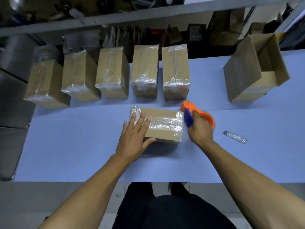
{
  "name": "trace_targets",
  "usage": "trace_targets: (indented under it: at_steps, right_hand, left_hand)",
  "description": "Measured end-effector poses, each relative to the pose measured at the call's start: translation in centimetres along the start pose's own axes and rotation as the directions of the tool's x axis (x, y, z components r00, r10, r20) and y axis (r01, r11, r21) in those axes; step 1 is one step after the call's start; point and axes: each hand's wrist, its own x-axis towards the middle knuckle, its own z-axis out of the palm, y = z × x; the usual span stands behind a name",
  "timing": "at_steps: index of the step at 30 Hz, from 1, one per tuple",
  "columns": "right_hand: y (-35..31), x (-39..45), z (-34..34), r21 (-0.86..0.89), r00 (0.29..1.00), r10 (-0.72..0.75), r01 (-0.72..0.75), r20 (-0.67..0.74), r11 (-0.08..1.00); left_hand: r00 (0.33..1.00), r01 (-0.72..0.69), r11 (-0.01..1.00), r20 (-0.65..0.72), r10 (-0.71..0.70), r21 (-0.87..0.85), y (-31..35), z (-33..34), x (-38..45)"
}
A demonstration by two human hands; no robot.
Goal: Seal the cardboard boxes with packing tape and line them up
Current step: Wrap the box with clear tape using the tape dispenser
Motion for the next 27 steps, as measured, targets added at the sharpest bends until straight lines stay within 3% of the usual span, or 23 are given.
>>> trace_targets:
  at_steps: [2, 6, 10, 12, 16, 18, 20, 22, 25, 27]
  right_hand:
    - [0.0, -0.4, -1.4, 0.058, 0.994, 0.036, -0.03, -0.099, 0.998]
    - [-1.6, -1.3, -5.1, 0.151, 0.979, 0.14, -0.118, -0.148, 0.981]
    - [-5.1, -1.8, -8.3, 0.035, 0.98, 0.028, -0.022, -0.196, 0.999]
    - [-7.3, -2.1, -9.3, 0.09, 0.977, -0.024, 0.044, -0.21, 0.995]
    - [-12.0, -3.6, -9.2, 0.371, 0.978, -0.208, 0.198, -0.014, 0.907]
    - [-13.6, -4.1, -7.6, 0.364, 0.944, -0.316, 0.263, 0.093, 0.893]
    - [-14.3, -4.1, -6.3, 0.275, 0.912, -0.377, 0.324, 0.164, 0.905]
    - [-14.4, -4.0, -5.7, 0.201, 0.891, -0.41, 0.373, 0.193, 0.906]
    - [-14.4, -3.5, -5.9, 0.144, 0.856, -0.463, 0.44, 0.23, 0.886]
    - [-14.6, -3.1, -6.1, 0.128, 0.839, -0.482, 0.465, 0.253, 0.876]
  left_hand:
    - [1.0, -0.02, 0.998, -0.014, 0.019, -0.054, -0.2, 0.1, -0.2]
    - [0.993, -0.119, 0.981, -0.036, 0.114, -0.155, -1.3, -0.6, -0.3]
    - [0.967, -0.199, 0.972, -0.184, 0.174, -0.128, -1.7, -1.0, 0.2]
    - [0.95, -0.228, 0.97, -0.237, 0.203, -0.083, -2.0, -0.8, 0.5]
    - [0.961, -0.242, 0.961, -0.171, 0.219, -0.133, -2.7, -1.0, 1.6]
    - [0.96, -0.269, 0.94, -0.133, 0.245, -0.211, -3.0, -1.6, 1.7]
    - [0.957, -0.291, 0.863, -0.127, 0.262, -0.414, -3.3, -2.7, 1.7]
    - [0.98, -0.169, 0.748, -0.03, 0.196, -0.642, -3.9, -4.5, 1.4]
    - [0.992, 0.115, 0.54, 0.067, -0.108, -0.834, -4.3, -6.5, 1.6]
    - [0.949, 0.178, 0.343, 0.069, -0.308, -0.922, -3.8, -7.4, 2.2]
